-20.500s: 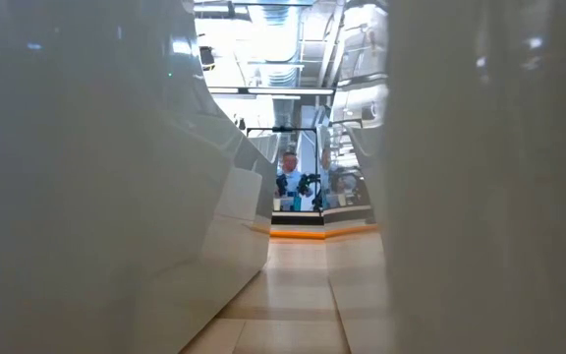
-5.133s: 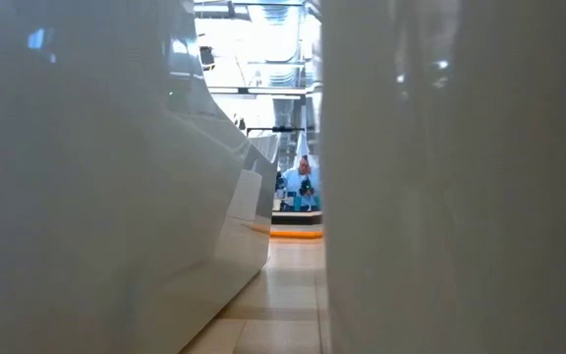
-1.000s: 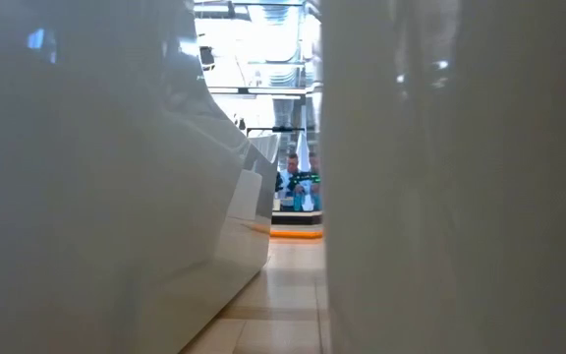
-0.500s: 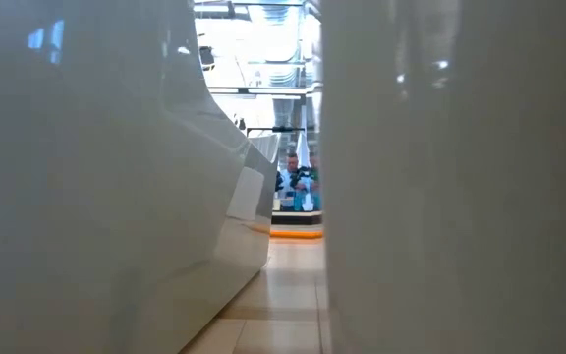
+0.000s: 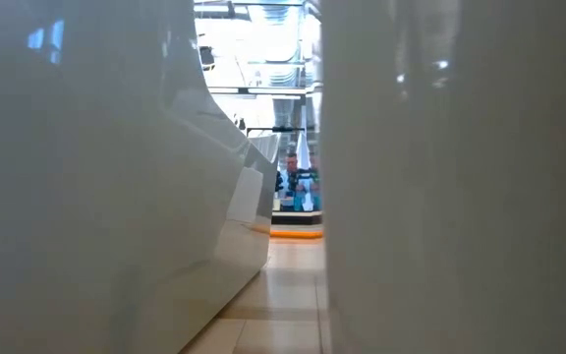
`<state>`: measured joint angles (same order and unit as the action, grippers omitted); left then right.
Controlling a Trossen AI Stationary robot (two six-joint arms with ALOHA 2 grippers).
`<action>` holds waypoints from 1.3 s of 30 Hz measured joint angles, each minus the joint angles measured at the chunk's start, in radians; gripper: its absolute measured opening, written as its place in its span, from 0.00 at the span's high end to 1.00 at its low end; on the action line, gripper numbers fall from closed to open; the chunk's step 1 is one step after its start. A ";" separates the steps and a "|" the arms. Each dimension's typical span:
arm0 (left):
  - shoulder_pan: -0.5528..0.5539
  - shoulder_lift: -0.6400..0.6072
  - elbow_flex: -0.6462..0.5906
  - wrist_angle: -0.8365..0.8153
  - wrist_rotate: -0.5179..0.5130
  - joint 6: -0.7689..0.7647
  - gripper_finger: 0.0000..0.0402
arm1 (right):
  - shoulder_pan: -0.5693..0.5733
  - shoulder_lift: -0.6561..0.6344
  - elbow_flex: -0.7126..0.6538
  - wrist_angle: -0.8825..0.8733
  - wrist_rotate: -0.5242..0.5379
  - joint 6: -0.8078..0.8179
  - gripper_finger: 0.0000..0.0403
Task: Sort pens & pencils
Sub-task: Put the right pencil into the right gray bin
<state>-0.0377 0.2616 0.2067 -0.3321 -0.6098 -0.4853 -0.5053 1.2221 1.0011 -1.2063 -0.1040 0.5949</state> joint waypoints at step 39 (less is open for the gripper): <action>0.000 0.000 0.000 0.000 0.000 -0.006 0.67 | 0.537 0.000 0.333 0.075 0.000 0.279 0.88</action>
<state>-0.0376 0.2616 0.2066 -0.3321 -0.6098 -0.4911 0.0318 1.2223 1.3342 -1.1309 -0.1040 0.8738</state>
